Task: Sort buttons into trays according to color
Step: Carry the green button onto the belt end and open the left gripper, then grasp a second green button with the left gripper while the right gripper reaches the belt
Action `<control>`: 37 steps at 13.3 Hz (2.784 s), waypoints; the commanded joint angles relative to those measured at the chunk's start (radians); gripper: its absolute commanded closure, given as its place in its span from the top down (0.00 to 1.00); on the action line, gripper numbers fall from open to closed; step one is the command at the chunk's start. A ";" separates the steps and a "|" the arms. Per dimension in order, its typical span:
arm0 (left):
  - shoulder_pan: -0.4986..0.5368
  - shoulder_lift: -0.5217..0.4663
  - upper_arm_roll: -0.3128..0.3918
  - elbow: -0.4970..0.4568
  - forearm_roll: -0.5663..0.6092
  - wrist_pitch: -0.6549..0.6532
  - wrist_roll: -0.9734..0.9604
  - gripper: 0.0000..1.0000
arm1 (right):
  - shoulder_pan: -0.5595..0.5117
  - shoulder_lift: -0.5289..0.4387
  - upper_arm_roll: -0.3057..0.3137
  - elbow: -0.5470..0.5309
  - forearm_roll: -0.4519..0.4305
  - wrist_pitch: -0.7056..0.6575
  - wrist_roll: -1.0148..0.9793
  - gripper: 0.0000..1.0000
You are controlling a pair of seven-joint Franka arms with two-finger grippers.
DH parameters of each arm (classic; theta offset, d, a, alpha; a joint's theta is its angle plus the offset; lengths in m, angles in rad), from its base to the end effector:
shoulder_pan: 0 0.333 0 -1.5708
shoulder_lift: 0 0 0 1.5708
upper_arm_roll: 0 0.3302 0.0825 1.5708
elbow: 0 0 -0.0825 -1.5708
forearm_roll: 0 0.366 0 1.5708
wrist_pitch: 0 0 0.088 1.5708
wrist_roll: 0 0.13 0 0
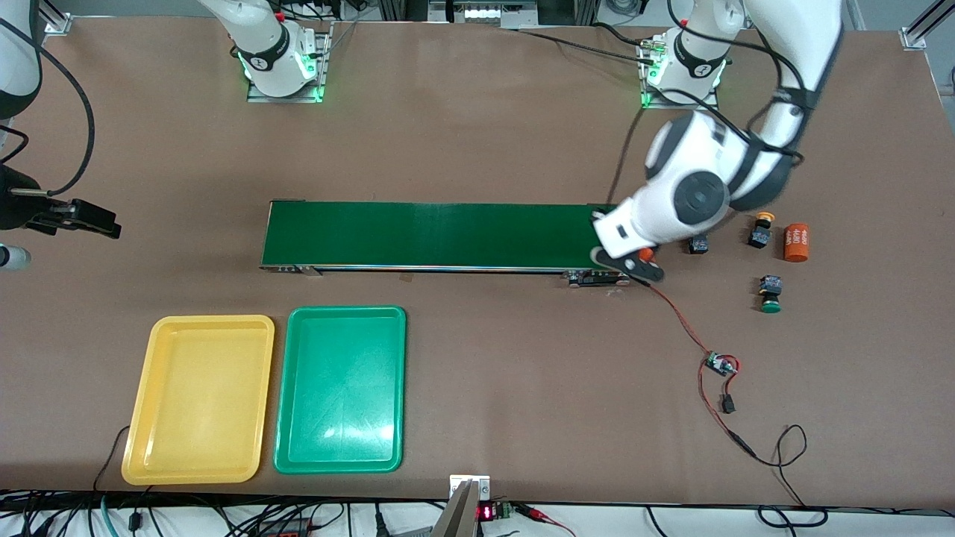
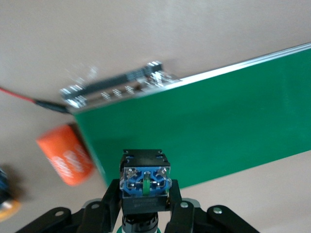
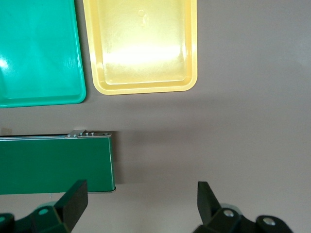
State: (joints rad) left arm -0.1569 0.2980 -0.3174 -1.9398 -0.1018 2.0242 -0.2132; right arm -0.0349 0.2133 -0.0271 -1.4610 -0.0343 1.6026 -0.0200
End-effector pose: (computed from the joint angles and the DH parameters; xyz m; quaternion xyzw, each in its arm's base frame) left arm 0.5095 -0.2628 0.3263 0.9858 -0.1006 -0.1243 0.0505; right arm 0.6002 -0.0400 0.5467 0.9990 -0.0196 -0.0366 0.0185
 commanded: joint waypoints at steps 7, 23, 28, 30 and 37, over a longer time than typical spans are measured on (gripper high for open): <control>-0.012 0.009 -0.028 -0.205 -0.019 0.349 -0.196 0.00 | -0.007 0.009 -0.002 0.022 0.019 -0.018 -0.084 1.00; 0.182 -0.095 -0.020 -0.191 -0.009 0.352 -0.143 1.00 | 0.006 -0.025 -0.001 -0.090 0.019 -0.029 -0.072 1.00; 0.397 -0.080 0.093 -0.171 0.079 0.353 0.136 1.00 | -0.008 -0.224 -0.005 -0.402 0.019 0.120 -0.069 1.00; 0.465 -0.034 0.093 -0.125 0.106 0.355 0.318 1.00 | -0.005 -0.337 -0.005 -0.591 0.023 0.236 -0.067 1.00; 0.605 0.133 0.092 -0.091 0.114 0.353 0.546 1.00 | 0.175 -0.393 0.009 -0.714 0.024 0.296 0.197 1.00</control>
State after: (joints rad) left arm 0.4360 0.3847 -0.2106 -2.0754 -0.0020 2.3908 0.3108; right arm 0.0491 -0.1817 -0.0193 -2.1617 -0.0202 1.8755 0.0560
